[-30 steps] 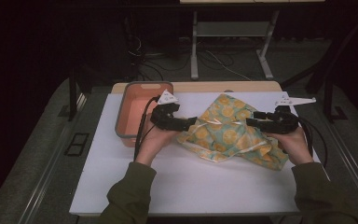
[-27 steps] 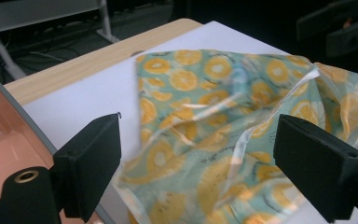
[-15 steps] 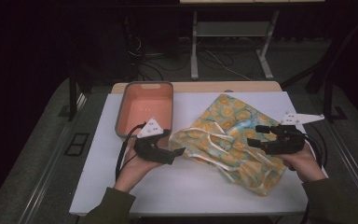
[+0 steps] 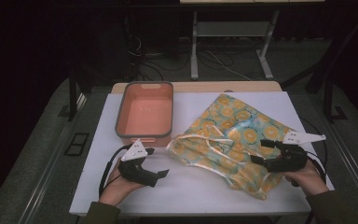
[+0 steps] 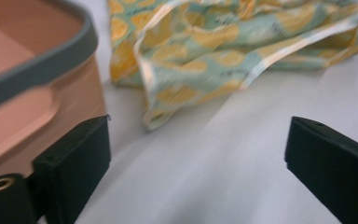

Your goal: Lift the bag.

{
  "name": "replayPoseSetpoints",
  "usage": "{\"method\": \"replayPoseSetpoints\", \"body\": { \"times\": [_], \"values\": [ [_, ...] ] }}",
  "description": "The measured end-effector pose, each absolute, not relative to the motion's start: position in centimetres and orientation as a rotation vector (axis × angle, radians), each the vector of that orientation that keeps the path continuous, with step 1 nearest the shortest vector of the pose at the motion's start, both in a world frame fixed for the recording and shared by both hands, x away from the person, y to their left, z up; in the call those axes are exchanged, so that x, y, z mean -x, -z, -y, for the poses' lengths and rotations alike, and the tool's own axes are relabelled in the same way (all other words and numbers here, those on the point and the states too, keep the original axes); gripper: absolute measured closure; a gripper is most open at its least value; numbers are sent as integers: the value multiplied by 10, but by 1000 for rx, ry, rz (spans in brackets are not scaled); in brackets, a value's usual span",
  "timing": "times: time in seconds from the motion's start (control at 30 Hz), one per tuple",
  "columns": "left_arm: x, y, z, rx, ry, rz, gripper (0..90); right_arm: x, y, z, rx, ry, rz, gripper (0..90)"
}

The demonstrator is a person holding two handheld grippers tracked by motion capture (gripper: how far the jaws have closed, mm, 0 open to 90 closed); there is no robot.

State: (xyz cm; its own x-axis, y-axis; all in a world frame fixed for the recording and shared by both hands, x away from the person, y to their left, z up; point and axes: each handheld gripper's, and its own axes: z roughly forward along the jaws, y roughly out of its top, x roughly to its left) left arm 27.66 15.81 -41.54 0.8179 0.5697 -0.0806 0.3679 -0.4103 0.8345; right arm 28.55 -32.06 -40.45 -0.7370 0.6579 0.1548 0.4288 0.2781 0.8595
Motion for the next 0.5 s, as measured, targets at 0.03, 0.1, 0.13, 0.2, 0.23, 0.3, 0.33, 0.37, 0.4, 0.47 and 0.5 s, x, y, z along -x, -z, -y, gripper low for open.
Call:
{"method": "replayPoseSetpoints", "body": {
  "times": [0.03, 0.1, 0.13, 0.2, 0.23, 0.3, 0.33, 0.37, 0.4, 0.47, 0.5],
  "values": [
    [-277, 417, -160, -2044, -267, -695, 32, -282, 408, 321, -1010, -1434, -2306, 180],
    [-278, 420, -164, -2043, -269, -710, 12, -278, 412, 322, -1014, -1432, -2302, 161],
    [-279, 422, -165, -2044, -265, -719, 7, -276, 415, 322, -1016, -1430, -2299, 152],
    [-281, 425, -165, -2048, -258, -726, 0, -272, 420, 322, -1015, -1421, -2307, 143],
    [-281, 426, -165, -2049, -256, -724, 0, -271, 422, 321, -1016, -1422, -2307, 142],
    [-282, 429, -165, -2058, -252, -727, 0, -268, 426, 320, -1011, -1417, -2305, 140],
    [-282, 431, -165, -2061, -248, -725, 0, -267, 427, 320, -1003, -1420, -2304, 137],
    [-282, 432, -165, -2067, -246, -726, 0, -267, 428, 319, -1003, -1421, -2303, 137],
    [-282, 433, -165, -2079, -246, -724, 0, -266, 429, 318, -1004, -1417, -2301, 138],
    [-282, 436, -164, -2091, -238, -716, 0, -266, 431, 317, -998, -1406, -2308, 138],
    [-282, 437, -164, -2100, -233, -718, 0, -267, 432, 316, -999, -1398, -2314, 138]
  ]
}}
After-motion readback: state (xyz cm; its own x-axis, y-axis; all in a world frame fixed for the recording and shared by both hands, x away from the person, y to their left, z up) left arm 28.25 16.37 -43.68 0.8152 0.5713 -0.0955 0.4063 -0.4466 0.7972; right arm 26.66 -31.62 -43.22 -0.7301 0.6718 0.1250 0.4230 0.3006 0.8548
